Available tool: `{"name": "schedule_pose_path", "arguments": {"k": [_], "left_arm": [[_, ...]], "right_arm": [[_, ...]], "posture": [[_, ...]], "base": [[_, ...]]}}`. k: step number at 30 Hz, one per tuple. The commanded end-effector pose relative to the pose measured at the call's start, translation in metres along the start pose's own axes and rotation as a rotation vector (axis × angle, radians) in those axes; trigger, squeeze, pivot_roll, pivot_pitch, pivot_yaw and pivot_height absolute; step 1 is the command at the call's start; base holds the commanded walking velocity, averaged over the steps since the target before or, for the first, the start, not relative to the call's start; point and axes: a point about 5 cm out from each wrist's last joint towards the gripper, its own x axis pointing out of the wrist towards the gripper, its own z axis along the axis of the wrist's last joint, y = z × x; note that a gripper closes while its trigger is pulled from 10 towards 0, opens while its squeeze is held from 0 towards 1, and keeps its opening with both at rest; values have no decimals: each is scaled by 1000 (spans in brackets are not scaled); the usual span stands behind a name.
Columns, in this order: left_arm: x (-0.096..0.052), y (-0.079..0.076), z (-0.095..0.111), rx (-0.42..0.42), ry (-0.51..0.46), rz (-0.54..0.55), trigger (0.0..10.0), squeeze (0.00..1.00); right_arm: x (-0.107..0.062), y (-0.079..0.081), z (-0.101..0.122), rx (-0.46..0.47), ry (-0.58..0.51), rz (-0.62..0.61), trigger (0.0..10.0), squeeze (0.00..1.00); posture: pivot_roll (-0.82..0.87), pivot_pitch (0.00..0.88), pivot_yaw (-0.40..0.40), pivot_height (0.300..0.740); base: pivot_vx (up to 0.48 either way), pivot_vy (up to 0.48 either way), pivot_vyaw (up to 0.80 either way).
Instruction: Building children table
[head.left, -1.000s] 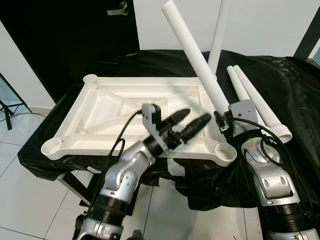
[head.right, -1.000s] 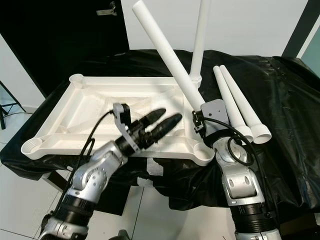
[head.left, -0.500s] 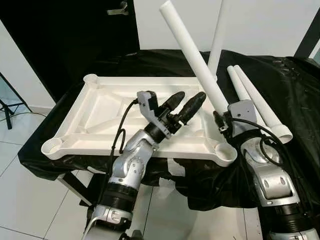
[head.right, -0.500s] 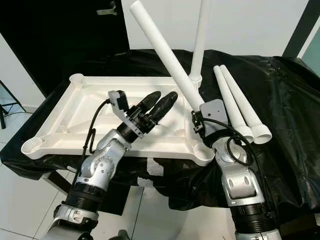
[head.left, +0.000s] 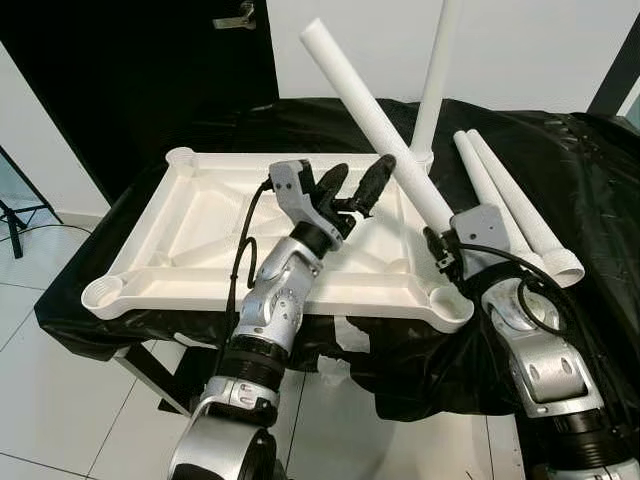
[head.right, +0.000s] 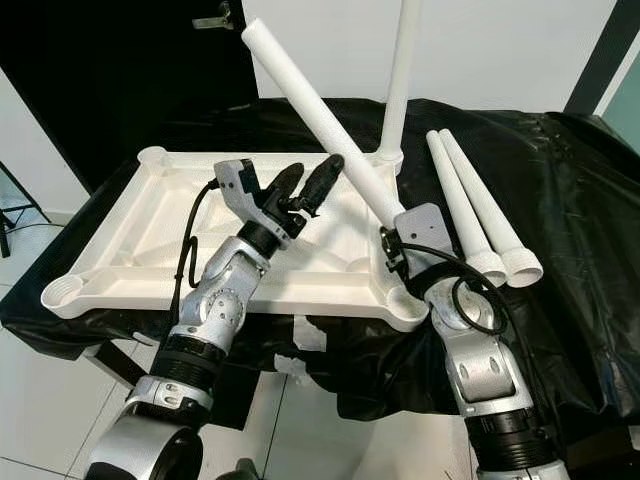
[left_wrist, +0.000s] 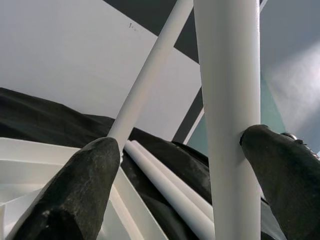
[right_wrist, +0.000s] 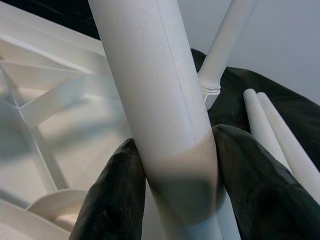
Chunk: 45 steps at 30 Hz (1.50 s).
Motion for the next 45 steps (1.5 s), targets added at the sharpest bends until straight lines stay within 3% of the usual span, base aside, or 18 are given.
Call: {"name": "schedule_pose_path", "arguments": {"k": [1, 15, 16, 17, 18, 19, 23, 24, 25, 26, 45], "left_arm": [[-3, 2, 0, 10, -8, 10, 10000, 0], [10, -12, 0, 32, -45, -8, 10000, 0], [11, -14, 0, 17, -52, -22, 10000, 490], [11, -15, 0, 14, -55, -25, 10000, 792], [11, -15, 0, 14, -55, -25, 10000, 792], [11, -15, 0, 13, -56, -26, 10000, 878], [12, -16, 0, 18, -61, -23, 10000, 867], [11, -16, 0, 25, -61, -23, 10000, 651], [11, -16, 0, 25, -61, -23, 10000, 651], [11, -15, 0, 28, -58, -14, 10000, 0], [9, -12, -7, 36, -26, 30, 10000, 0]], "right_arm": [[-1, 0, 2, -14, -18, 8, 10000, 0], [-1, 5, 4, -39, -29, 34, 10000, 0], [-1, 6, 3, -43, -29, 40, 10000, 0], [-1, 6, 4, -48, -31, 43, 10000, 0], [-1, 6, 4, -48, -31, 43, 10000, 0], [-1, 6, 4, -51, -33, 44, 10000, 0], [-1, 5, 4, -54, -35, 42, 10000, 0], [-1, 5, 4, -56, -36, 42, 10000, 0], [-1, 5, 4, -56, -36, 42, 10000, 0], [0, 4, 5, -58, -36, 40, 10000, 0], [1, 9, 8, -61, -51, 41, 10000, 0]], "posture": [[112, 0, 31, 740], [121, 0, 16, 740], [119, 0, 14, 740], [119, 0, 10, 740], [119, 0, 10, 740], [119, 0, 10, 740], [121, 0, 4, 740], [121, 0, 3, 740], [121, 0, 3, 740], [120, 0, 3, 740], [123, 0, 11, 740]], "base": [[0, 0, 0], [0, 0, 0], [0, 0, 0], [0, 0, 0], [0, 0, 0], [0, 0, 0], [0, 0, 0], [0, 0, 0], [0, 0, 0], [0, 0, 0], [0, 0, 0]]}}
